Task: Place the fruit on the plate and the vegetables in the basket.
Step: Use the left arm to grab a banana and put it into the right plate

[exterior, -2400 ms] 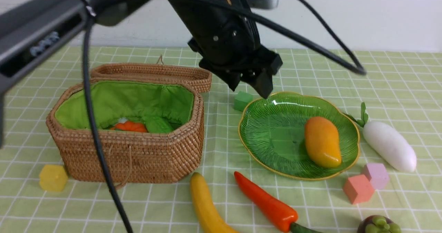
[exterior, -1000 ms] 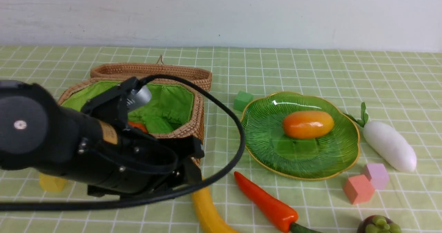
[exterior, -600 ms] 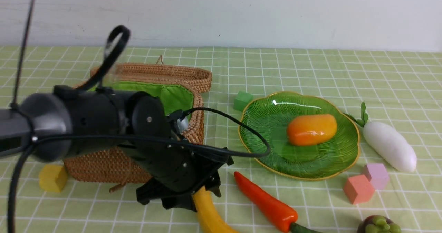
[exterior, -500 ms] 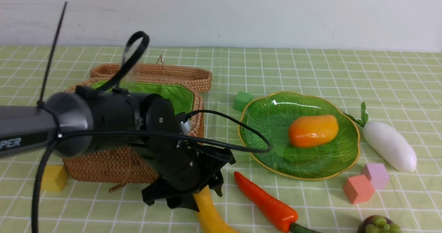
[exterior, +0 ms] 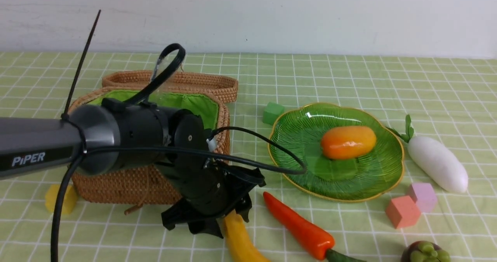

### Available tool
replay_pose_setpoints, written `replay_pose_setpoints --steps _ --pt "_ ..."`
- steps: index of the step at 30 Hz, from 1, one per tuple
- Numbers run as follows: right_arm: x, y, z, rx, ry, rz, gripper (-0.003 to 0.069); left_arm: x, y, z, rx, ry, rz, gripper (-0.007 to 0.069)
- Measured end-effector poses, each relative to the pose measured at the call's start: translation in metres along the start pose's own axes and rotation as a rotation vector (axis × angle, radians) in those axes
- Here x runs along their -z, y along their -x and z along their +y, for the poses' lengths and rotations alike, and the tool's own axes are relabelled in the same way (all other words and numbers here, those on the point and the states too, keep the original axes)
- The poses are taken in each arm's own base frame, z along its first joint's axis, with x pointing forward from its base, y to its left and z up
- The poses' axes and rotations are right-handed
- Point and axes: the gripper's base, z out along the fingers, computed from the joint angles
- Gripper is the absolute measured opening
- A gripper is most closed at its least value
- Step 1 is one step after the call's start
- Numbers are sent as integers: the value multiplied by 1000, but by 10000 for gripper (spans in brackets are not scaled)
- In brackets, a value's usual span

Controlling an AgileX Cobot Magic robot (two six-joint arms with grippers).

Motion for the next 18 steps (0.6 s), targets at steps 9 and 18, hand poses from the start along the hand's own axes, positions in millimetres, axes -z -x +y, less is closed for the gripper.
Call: replay_pose_setpoints --steps 9,18 --pt "0 0 0 -1 0 0 242 52 -4 -1 -110 -29 -79 402" --pt "0 0 0 -1 0 0 242 93 -58 -9 -269 -57 -60 402"
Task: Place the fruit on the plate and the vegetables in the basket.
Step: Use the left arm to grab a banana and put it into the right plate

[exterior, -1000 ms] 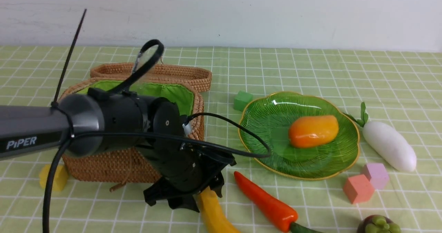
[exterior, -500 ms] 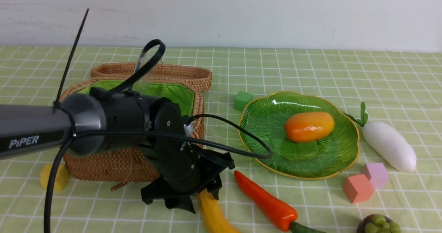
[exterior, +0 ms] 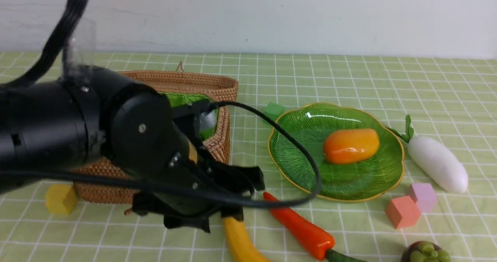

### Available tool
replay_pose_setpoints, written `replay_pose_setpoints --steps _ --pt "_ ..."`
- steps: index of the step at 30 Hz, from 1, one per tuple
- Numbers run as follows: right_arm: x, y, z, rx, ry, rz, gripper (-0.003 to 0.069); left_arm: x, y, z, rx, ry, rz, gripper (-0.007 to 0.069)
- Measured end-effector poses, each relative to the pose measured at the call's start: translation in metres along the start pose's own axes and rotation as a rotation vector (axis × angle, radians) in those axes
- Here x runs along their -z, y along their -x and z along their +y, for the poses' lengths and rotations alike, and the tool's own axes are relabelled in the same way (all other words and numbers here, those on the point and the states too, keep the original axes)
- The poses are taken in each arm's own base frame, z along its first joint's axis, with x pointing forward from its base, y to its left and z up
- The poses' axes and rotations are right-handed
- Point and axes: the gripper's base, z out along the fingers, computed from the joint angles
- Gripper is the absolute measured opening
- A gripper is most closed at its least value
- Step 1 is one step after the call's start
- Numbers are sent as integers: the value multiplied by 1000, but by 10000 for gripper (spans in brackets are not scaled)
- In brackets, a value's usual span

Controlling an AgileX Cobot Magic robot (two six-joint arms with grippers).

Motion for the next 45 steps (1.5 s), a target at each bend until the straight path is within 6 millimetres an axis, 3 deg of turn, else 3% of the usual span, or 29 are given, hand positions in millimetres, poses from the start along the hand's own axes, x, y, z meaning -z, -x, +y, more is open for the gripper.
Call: replay_pose_setpoints --steps 5,14,19,28,37,45 --pt "0 0 0 0 0 0 242 -29 -21 -13 148 72 16 402" --pt "0 0 0 -1 0 0 242 -77 -1 8 339 205 -36 447" --pt "0 0 0 -2 0 0 242 -83 9 13 332 154 -27 459" --pt "0 0 0 -1 0 0 242 -85 10 5 277 60 -5 479" --pt "0 0 0 -1 0 0 242 -86 11 3 249 43 -14 582" --pt "0 0 0 -1 0 0 242 -112 7 11 253 106 29 552"
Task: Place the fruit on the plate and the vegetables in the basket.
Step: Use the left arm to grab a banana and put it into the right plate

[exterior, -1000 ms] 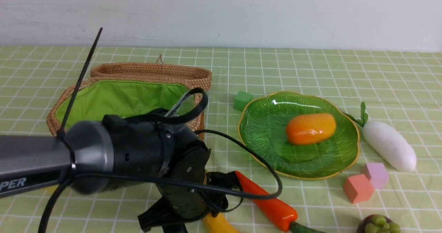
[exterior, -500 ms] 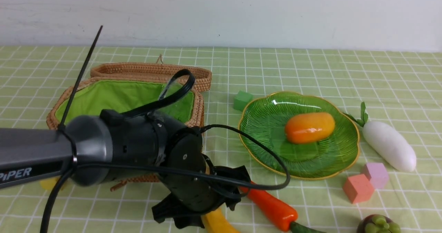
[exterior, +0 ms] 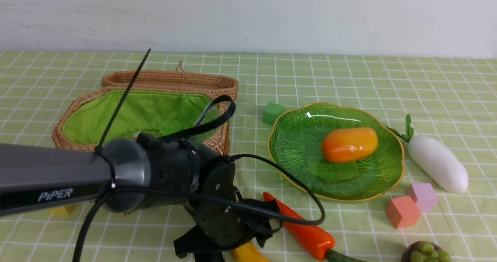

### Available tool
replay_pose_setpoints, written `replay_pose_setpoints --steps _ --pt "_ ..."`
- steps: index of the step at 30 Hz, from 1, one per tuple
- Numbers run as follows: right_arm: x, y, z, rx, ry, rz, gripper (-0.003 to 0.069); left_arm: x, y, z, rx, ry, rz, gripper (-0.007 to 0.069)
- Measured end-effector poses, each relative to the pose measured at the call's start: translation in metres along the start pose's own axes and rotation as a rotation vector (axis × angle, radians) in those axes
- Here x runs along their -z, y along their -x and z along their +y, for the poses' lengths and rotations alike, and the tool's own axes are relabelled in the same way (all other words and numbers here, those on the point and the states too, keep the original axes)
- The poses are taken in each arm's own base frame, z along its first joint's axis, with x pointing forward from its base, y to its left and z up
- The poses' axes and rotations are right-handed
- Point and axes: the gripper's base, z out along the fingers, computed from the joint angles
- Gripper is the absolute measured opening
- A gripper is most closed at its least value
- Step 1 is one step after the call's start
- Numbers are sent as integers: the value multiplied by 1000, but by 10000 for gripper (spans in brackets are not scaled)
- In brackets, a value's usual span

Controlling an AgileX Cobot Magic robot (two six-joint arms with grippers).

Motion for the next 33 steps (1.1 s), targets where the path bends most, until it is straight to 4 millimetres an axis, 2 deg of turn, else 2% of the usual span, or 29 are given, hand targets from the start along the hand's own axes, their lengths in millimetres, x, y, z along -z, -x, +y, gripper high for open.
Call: replay_pose_setpoints --steps 3,7,9,10,18,23,25,29,31,33 --pt "0 0 0 1 0 0 242 0 0 0 -20 5 0 513" --pt "0 0 0 1 0 0 242 2 0 1 -49 8 1 419" --pt "0 0 0 1 0 0 242 11 -1 0 -79 3 4 322" --pt "0 0 0 1 0 0 242 15 -1 0 -91 -2 6 304" --pt "0 0 0 1 0 0 242 58 -16 3 -316 -22 122 309" --pt "0 0 0 1 0 0 242 95 -17 -7 -556 -150 102 309" --pt "0 0 0 1 0 0 242 104 -9 -14 -591 -178 77 309" --pt "0 0 0 1 0 0 242 130 38 -42 -614 -231 -22 309" --pt "0 0 0 1 0 0 242 137 61 -62 -640 -257 -85 309" --pt "0 0 0 1 0 0 242 138 75 -81 -662 -278 -121 309"
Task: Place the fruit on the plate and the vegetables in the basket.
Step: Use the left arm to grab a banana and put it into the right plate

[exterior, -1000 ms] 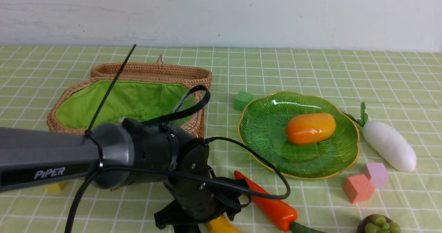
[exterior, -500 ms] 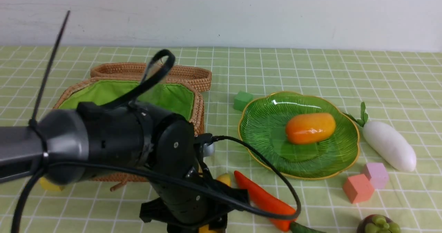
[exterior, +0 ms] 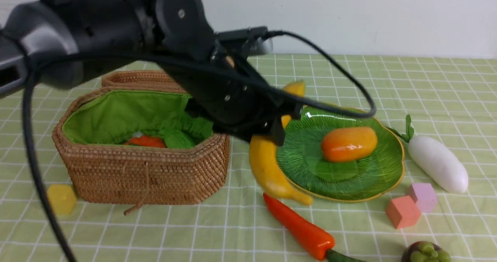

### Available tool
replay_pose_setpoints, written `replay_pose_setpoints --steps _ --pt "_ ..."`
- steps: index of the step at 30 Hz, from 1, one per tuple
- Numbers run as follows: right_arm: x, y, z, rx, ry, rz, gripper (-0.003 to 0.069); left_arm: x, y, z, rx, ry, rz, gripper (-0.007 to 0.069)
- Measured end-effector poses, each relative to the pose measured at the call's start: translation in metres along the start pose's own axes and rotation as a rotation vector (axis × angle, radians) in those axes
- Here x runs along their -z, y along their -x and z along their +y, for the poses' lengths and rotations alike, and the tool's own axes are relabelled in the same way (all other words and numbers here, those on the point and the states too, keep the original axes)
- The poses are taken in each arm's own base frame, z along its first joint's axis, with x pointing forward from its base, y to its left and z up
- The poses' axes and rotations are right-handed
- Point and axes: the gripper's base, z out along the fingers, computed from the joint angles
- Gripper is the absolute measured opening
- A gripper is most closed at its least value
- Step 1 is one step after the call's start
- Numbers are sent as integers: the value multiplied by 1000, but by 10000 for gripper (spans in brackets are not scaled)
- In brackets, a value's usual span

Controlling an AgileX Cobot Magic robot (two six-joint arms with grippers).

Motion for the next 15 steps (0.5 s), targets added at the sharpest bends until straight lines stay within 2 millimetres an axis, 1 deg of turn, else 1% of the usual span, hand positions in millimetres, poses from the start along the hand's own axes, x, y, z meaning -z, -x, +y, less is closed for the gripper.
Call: replay_pose_setpoints --steps 1,2,3,5,7,10,14,15 --pt "0 0 0 0 0 0 242 -11 13 -2 -7 -4 -10 309" --pt "0 0 0 0 0 0 242 -13 21 -5 -14 -12 -26 309" --pt "0 0 0 0 0 0 242 -24 32 -6 -17 -16 -35 309" --pt "0 0 0 0 0 0 242 -42 44 -6 -13 -18 -40 309" --pt "0 0 0 0 0 0 242 -70 53 -1 -8 -5 -26 309" --pt "0 0 0 0 0 0 242 -106 60 4 -15 10 -5 309" --pt "0 0 0 0 0 0 242 -154 55 15 3 67 36 309" --pt "0 0 0 0 0 0 242 -156 55 15 5 70 37 309"
